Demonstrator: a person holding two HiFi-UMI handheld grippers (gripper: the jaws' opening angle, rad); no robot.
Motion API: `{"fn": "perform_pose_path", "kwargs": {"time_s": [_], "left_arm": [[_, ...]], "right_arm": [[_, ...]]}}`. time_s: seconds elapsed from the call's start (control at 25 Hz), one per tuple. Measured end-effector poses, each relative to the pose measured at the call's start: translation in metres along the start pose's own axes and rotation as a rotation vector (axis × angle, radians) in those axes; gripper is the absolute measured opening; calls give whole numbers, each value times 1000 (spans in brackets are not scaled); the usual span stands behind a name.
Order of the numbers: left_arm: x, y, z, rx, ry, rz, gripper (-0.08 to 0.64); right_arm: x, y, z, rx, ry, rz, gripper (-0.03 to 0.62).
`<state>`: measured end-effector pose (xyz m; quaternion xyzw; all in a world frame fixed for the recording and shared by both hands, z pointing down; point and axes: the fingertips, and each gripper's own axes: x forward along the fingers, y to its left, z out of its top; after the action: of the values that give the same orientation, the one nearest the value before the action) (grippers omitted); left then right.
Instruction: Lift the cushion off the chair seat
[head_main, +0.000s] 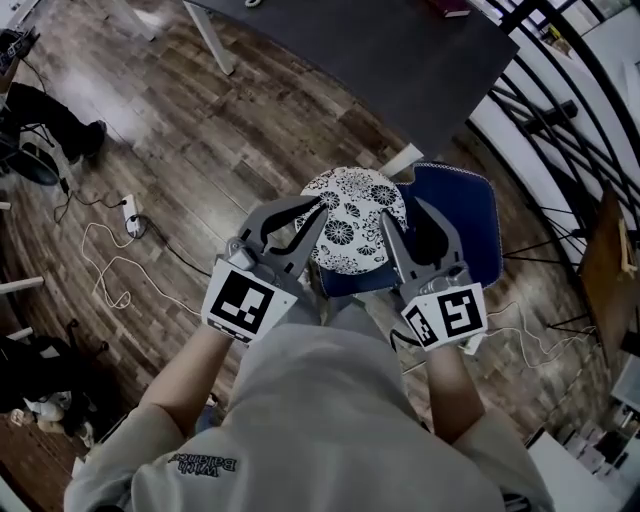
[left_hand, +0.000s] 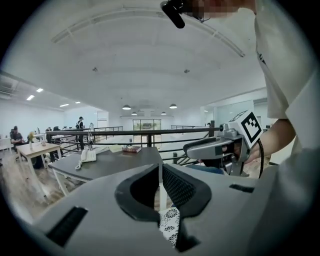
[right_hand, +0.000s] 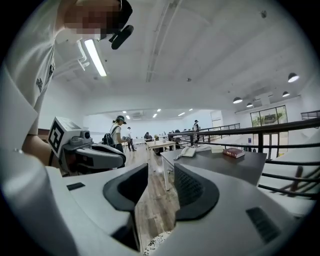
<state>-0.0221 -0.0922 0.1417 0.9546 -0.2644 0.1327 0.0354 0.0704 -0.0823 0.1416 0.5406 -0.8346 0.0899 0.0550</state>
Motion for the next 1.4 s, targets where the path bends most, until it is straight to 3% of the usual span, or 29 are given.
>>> {"fn": "perform_pose_path", "kwargs": {"time_s": [0.16,0.36,0.68,0.76,0.92,1.2,1.4], "left_arm": [[38,21,-33,-69,10,-7,12],[81,38,-85,-69,100,-18,41],[124,45,-226,-178,293,-62,79],[135,44,-270,-161,356,-55,92],[158,35,-348,-162,451,-87,92],[178,18,-450,-199,570,-134,114],[175,-3,-507,-199,633,-172,116]], "right_arm": [[24,-27,-42,0,99,20,192],[49,-54,-112,7,248,42,212],[78,-60,-244,46,446,120,245],[83,-61,-278,71,485,127,249],[91,-71,-338,88,560,110,253],[94,-90,-449,50,709,88,255],[95,-105,-502,135,763,29,259]]}}
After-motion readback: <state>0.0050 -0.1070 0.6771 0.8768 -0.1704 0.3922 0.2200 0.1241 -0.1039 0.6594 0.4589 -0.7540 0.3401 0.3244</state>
